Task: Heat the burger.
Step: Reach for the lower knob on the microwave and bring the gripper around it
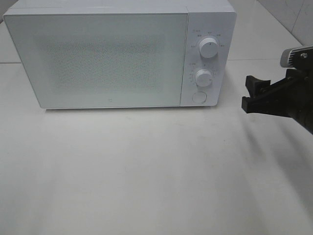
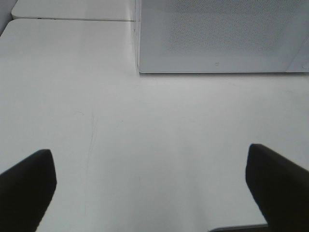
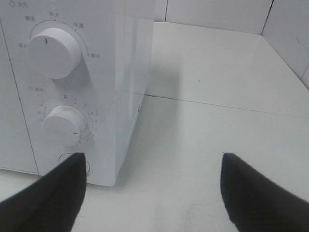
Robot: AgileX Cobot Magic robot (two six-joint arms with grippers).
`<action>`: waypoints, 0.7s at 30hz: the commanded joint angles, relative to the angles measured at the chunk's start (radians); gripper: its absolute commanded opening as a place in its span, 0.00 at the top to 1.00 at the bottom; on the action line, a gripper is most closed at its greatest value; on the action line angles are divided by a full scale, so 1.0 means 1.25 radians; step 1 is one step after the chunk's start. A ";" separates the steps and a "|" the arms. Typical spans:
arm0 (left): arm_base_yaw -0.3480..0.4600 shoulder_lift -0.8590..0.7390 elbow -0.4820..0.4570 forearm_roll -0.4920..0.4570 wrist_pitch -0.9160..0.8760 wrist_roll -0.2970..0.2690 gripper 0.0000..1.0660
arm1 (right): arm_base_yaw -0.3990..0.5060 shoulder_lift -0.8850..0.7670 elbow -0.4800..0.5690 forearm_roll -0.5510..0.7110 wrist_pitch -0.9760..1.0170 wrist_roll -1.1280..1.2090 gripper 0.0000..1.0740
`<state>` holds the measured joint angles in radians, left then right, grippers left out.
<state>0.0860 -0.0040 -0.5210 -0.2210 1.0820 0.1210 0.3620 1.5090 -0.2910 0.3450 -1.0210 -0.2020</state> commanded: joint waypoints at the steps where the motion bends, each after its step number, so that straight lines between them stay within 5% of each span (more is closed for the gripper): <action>1: 0.001 -0.014 0.003 -0.009 -0.010 -0.004 0.06 | 0.046 0.035 0.000 0.041 -0.052 -0.012 0.30; 21: 0.001 -0.014 0.003 -0.008 -0.010 -0.004 0.06 | 0.330 0.186 -0.039 0.350 -0.186 -0.012 0.30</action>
<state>0.0860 -0.0040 -0.5210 -0.2210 1.0820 0.1210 0.7560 1.7370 -0.3200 0.7440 -1.2050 -0.2020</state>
